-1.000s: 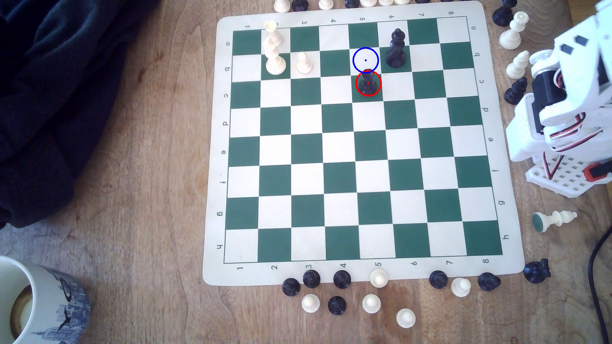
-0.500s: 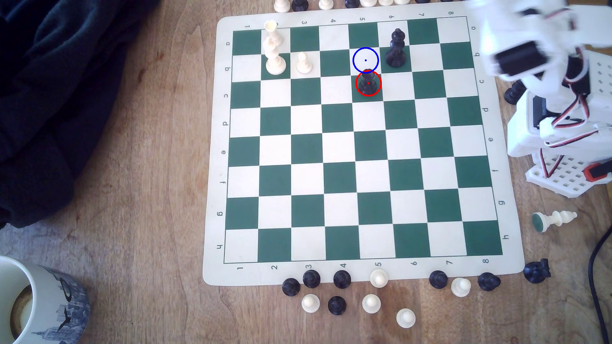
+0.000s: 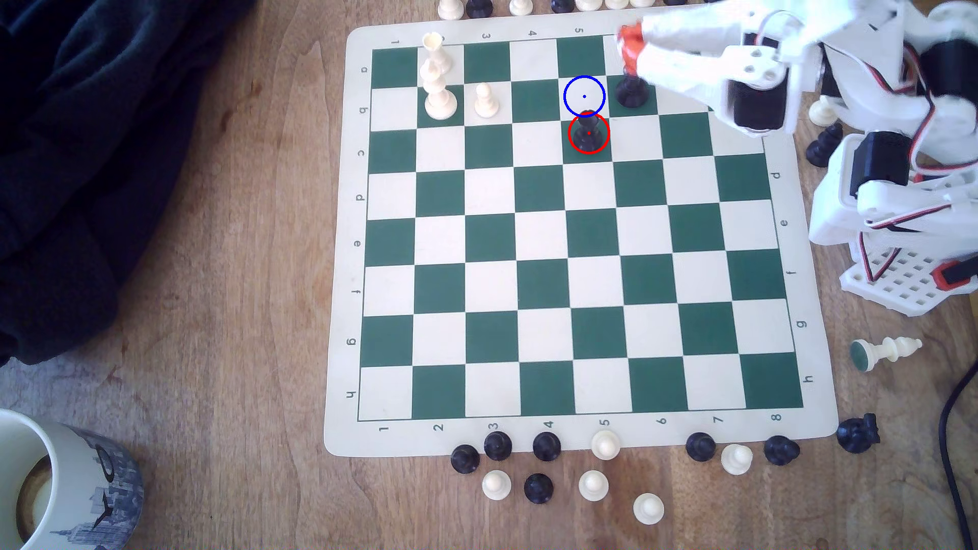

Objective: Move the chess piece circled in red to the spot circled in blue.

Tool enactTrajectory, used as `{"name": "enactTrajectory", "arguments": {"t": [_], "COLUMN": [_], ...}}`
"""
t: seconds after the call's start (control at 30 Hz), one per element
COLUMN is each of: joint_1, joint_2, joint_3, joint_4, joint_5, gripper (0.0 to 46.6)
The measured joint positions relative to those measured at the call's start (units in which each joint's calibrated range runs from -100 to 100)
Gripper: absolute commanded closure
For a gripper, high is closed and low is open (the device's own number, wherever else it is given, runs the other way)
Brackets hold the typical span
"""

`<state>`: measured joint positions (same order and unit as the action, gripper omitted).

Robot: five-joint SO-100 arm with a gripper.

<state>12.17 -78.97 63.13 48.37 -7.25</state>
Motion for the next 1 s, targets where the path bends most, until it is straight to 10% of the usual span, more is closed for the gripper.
{"name": "enactTrajectory", "arguments": {"t": [0.47, 1.0], "joint_1": [5.9, 5.6], "joint_2": [38.71, 57.14], "joint_3": [-26.93, -32.81], "joint_4": [19.84, 20.8], "joint_5": [-6.84, -4.35], "gripper": [36.2, 32.4]}}
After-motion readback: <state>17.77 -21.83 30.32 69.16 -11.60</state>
